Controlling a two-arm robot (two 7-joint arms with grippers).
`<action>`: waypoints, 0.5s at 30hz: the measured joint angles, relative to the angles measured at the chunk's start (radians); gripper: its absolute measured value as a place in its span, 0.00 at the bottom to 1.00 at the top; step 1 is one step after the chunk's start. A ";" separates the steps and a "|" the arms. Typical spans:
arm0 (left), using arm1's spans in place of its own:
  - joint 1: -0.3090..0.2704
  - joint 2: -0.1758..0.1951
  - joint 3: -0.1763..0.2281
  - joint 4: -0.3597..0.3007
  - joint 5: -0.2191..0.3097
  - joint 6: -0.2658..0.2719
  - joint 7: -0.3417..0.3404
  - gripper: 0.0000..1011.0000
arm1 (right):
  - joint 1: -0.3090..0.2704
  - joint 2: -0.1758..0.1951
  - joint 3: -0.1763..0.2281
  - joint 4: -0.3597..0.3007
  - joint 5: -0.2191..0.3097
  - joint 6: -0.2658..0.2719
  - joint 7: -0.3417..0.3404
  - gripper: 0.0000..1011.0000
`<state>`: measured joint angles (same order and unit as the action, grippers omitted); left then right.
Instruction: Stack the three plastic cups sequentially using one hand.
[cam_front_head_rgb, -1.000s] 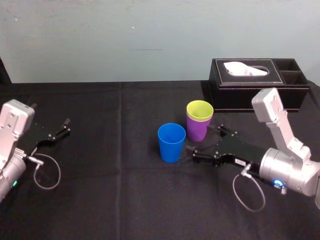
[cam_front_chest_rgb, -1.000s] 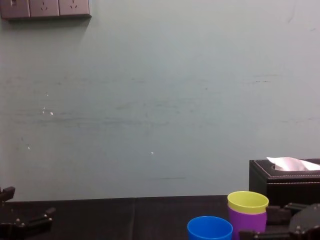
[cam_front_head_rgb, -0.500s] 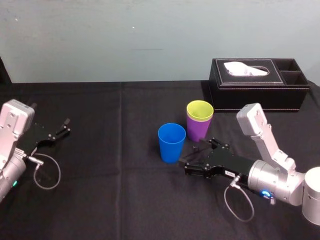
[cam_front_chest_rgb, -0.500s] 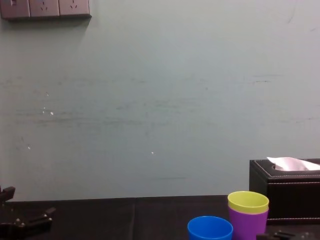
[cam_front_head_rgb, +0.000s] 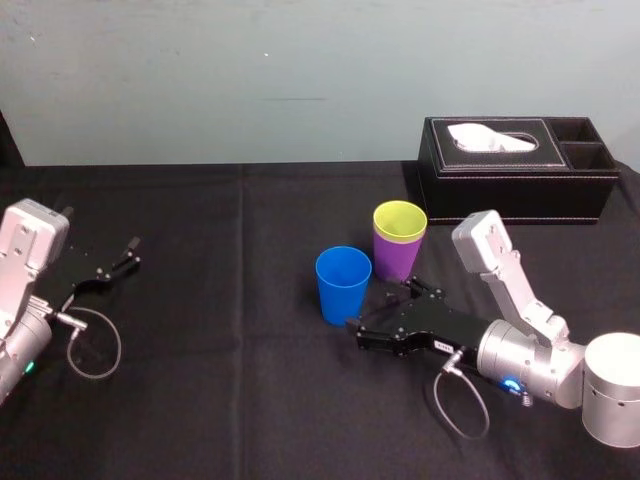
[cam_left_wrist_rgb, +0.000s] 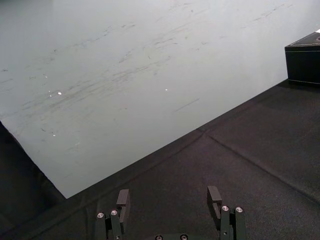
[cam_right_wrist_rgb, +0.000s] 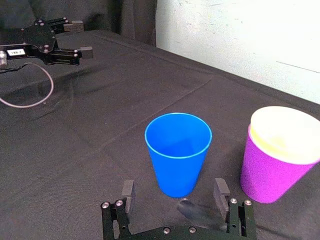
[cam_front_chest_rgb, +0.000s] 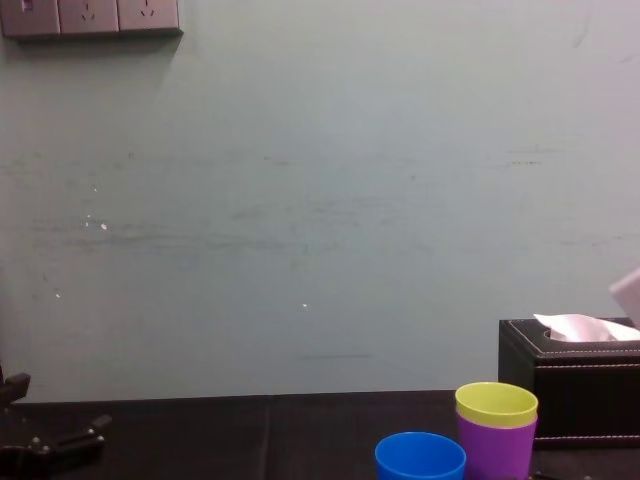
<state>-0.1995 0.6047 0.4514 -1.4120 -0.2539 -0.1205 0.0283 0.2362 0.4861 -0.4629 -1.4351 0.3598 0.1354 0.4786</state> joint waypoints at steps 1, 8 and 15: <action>0.000 0.000 0.000 0.000 0.000 0.000 0.000 1.00 | 0.002 -0.003 -0.001 0.002 -0.002 0.000 0.001 0.99; 0.000 0.000 0.000 0.000 0.000 0.000 0.000 1.00 | 0.023 -0.025 -0.012 0.015 -0.024 -0.004 0.000 0.99; 0.000 0.000 0.000 0.000 0.000 0.000 0.000 1.00 | 0.041 -0.051 -0.018 0.029 -0.056 -0.008 -0.021 0.99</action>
<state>-0.1995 0.6047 0.4514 -1.4120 -0.2539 -0.1205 0.0283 0.2772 0.4347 -0.4813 -1.4066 0.3040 0.1278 0.4581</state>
